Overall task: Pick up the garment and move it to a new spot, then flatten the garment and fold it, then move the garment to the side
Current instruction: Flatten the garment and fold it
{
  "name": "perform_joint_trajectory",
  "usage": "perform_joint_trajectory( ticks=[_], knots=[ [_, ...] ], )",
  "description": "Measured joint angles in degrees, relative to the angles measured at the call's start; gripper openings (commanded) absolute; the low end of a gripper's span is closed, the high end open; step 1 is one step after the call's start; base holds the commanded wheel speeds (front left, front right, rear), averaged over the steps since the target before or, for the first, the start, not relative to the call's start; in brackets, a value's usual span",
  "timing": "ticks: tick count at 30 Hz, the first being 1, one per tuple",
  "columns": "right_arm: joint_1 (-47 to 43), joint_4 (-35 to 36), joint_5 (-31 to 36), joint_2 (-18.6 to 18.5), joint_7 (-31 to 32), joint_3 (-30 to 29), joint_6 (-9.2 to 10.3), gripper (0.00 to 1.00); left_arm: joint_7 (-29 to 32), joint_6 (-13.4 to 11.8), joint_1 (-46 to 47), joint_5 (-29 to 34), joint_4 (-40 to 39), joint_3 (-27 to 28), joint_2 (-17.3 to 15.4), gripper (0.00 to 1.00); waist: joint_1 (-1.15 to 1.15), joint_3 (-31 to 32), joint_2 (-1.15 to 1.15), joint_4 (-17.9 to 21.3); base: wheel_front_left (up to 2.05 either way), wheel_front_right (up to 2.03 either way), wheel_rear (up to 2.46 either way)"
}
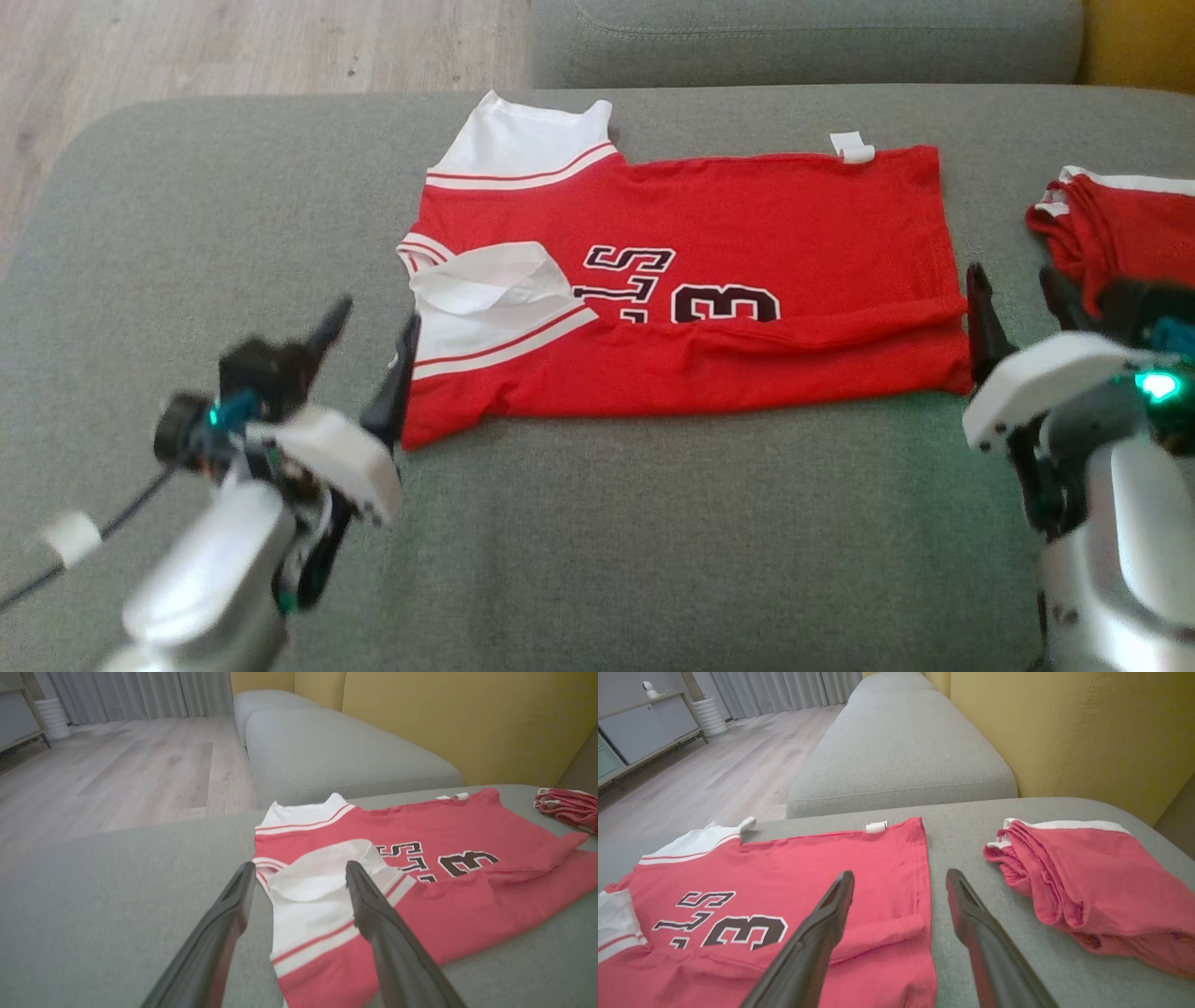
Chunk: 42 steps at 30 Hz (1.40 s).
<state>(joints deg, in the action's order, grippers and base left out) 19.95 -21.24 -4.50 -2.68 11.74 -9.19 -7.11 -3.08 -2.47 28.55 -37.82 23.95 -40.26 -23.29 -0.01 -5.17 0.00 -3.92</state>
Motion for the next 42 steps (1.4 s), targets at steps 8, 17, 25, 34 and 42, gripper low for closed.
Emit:
perform_joint_trajectory(
  ticks=[8,17,25,34,42],
  knots=[
    [-8.1,6.55,-1.51,0.08,0.75,-0.02,0.0,1.0,2.02,-4.28,-9.91,-2.94,-6.19,0.12,-1.22,1.0,0.0,-0.89,0.0,-0.03,0.0,0.0,0.0],
    [-8.78,8.44,-3.24,0.09,1.47,1.47,0.0,1.0,1.48,-6.45,-11.17,-6.54,-2.56,2.42,1.41,1.0,0.01,-3.56,0.0,1.78,0.0,0.0,0.0],
    [-4.87,3.86,-2.96,0.09,2.37,2.32,0.0,1.0,1.42,-6.15,-10.71,-10.78,3.55,4.86,4.87,0.72,0.01,-6.3,0.0,3.79,0.0,0.0,0.0],
    [-0.25,-7.42,-1.33,0.08,5.0,3.09,0.0,1.0,0.89,-4.98,-8.64,-10.77,5.12,4.71,6.09,0.0,0.01,-7.46,0.0,3.2,0.0,0.0,0.0],
    [3.58,-12.83,-2.18,0.03,4.33,3.57,0.0,0.0,-0.14,-4.03,-8.25,-10.24,4.85,3.57,5.9,0.0,0.01,-7.32,0.0,2.63,0.0,0.0,0.0]
  ],
)
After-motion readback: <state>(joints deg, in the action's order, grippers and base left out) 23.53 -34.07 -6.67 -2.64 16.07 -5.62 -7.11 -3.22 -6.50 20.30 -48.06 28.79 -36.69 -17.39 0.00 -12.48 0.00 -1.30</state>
